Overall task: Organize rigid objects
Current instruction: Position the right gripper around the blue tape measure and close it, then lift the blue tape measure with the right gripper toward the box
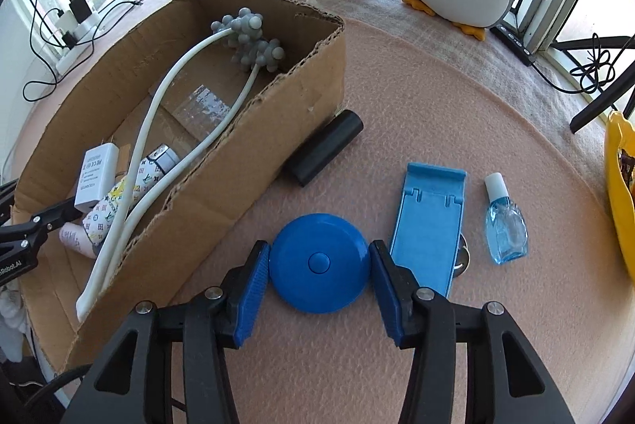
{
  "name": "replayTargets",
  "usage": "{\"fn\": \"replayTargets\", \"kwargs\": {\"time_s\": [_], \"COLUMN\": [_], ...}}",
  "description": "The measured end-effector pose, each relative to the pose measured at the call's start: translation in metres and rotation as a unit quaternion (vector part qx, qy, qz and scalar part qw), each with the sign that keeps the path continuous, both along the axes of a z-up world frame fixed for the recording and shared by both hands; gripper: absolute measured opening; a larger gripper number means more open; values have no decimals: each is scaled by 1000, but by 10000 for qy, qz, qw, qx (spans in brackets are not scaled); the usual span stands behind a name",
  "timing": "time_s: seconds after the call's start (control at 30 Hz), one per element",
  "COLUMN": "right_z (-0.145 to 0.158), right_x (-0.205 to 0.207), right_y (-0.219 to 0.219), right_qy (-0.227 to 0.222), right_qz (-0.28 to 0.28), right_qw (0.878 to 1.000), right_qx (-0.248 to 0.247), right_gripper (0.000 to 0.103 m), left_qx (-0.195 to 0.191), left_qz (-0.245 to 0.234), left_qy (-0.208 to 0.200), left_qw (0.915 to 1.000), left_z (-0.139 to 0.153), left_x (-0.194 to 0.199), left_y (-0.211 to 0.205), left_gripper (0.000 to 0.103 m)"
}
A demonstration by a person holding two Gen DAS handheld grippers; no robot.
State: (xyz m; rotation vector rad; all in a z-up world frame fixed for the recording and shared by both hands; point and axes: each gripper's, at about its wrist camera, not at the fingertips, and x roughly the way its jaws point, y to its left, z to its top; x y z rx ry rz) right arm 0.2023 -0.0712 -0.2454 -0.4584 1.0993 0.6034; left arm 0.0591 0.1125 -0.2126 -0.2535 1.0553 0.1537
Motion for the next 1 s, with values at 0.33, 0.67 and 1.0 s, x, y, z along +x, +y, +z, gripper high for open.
{"fn": "replayTargets", "kwargs": {"time_s": [0.33,0.67,1.0], "right_z": [0,4,41], "right_x": [-22,-29,-41], "right_y": [-26,-30,-35], "right_qy": [-88,-115,-240], "right_qz": [-206,-424,-612], "right_qw": [9997,9990,9958], "right_qx": [-39,42,643], "right_gripper": [48,46,46], "left_qx": [9,-47,-40], "left_qz": [-8,28,19], "left_qy": [-11,-42,-43], "left_qw": [10000,10000,10000], "left_z": [0,0,0], "left_x": [0,-2,-2], "left_y": [-1,1,1], "left_gripper": [47,47,47]}}
